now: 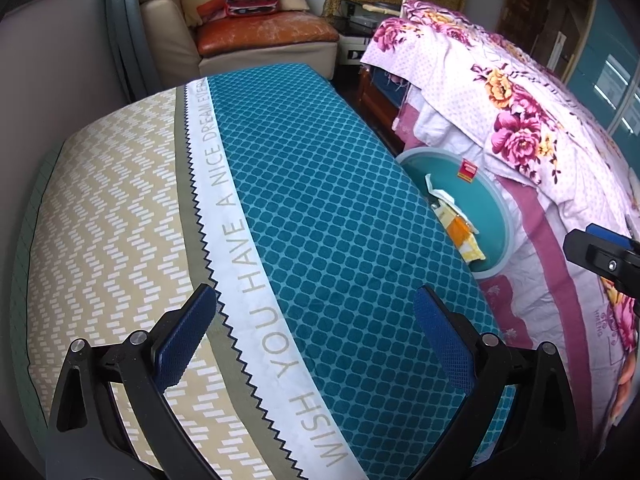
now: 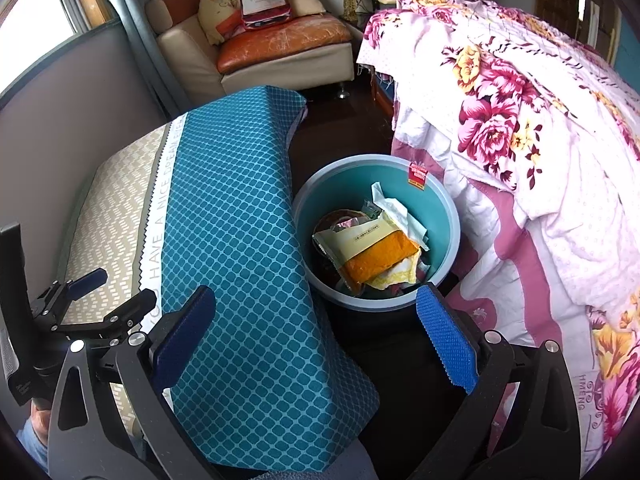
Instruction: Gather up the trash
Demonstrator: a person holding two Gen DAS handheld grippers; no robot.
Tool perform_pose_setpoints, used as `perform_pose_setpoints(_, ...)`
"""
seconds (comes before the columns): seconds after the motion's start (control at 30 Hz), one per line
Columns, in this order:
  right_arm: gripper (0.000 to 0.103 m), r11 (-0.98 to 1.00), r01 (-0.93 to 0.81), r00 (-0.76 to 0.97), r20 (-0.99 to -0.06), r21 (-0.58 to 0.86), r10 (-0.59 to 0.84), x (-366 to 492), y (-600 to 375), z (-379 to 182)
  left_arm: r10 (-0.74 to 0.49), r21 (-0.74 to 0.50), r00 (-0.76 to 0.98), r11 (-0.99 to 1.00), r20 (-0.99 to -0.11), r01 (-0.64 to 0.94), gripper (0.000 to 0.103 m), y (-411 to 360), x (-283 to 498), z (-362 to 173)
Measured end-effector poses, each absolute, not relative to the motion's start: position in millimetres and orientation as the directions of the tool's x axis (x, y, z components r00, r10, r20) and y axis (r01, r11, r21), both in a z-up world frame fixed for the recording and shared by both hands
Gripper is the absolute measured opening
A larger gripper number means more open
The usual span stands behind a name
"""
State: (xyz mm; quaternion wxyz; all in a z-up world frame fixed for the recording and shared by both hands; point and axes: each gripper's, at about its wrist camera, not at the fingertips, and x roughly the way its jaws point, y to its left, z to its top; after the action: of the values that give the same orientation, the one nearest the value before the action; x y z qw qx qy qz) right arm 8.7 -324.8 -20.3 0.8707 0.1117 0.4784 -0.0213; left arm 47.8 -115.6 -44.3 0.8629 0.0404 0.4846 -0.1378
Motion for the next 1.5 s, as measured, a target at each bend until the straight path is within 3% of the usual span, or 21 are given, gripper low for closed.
perform_pose_setpoints(1.5,0.096,0.980,0.160,0.523,-0.852,0.117,0.016,17,-314,-17,-0.205,-0.089,0.489,0.964,-0.848,0.250,0.099,-101,48,-45)
